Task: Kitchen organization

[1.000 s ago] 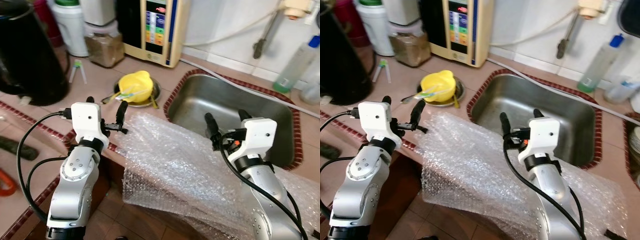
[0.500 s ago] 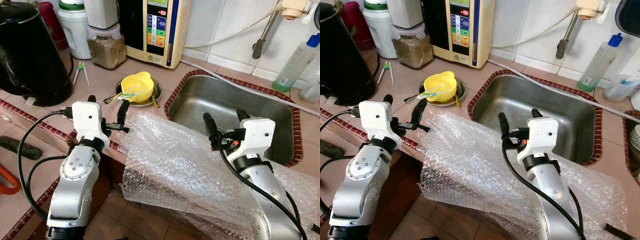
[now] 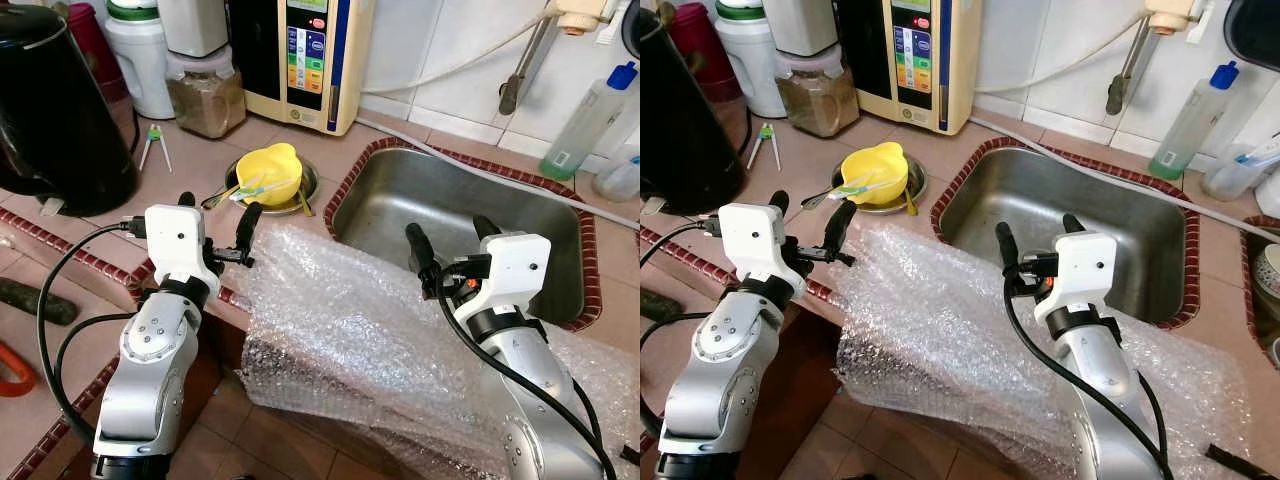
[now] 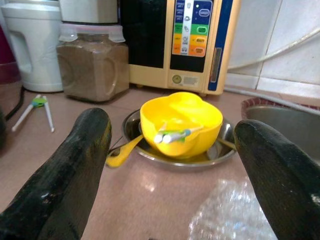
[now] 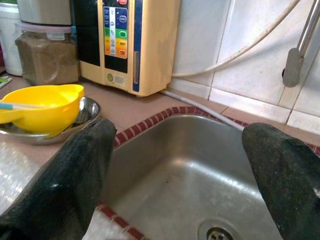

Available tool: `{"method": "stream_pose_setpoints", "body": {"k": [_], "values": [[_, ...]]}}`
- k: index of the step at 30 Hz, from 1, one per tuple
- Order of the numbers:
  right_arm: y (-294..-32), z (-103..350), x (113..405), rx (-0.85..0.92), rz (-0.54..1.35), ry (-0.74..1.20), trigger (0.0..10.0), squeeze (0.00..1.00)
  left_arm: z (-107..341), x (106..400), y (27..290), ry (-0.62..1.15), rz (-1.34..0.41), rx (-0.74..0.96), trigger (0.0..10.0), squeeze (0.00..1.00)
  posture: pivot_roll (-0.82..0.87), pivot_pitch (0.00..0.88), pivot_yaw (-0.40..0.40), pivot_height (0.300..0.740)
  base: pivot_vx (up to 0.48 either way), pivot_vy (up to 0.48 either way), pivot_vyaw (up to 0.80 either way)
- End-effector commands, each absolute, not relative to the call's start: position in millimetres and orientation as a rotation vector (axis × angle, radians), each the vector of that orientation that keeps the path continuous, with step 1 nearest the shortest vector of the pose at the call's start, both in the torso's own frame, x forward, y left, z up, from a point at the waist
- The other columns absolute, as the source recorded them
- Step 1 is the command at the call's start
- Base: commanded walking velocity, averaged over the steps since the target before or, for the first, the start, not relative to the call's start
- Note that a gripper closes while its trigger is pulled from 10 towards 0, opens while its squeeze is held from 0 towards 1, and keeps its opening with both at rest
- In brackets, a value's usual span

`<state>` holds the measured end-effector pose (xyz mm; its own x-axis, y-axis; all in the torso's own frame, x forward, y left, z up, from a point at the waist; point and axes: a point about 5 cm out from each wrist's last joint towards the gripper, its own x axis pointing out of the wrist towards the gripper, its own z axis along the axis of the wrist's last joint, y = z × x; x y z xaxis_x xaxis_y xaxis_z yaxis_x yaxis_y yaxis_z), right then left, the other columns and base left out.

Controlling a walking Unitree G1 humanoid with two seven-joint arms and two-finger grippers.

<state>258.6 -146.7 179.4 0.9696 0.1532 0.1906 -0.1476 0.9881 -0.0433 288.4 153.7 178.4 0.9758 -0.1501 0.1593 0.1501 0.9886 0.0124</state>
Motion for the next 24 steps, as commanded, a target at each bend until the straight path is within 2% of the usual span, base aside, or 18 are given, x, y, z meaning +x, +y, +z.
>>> {"method": "stream_pose_setpoints", "body": {"k": [1,24], "values": [[-149.3,180.5,258.2,-0.038,0.144,-0.204,10.0,0.00,179.5,286.7,153.4,-0.169,-0.159,0.001,10.0,0.00,0.01,0.110,-0.056,0.740,0.266,0.000,0.00],[-148.5,177.9,257.9,-0.045,0.149,-0.198,10.0,0.00,176.6,287.0,152.3,-0.152,-0.171,-0.002,10.0,0.00,0.01,0.110,-0.054,0.740,0.273,0.000,0.00]]}}
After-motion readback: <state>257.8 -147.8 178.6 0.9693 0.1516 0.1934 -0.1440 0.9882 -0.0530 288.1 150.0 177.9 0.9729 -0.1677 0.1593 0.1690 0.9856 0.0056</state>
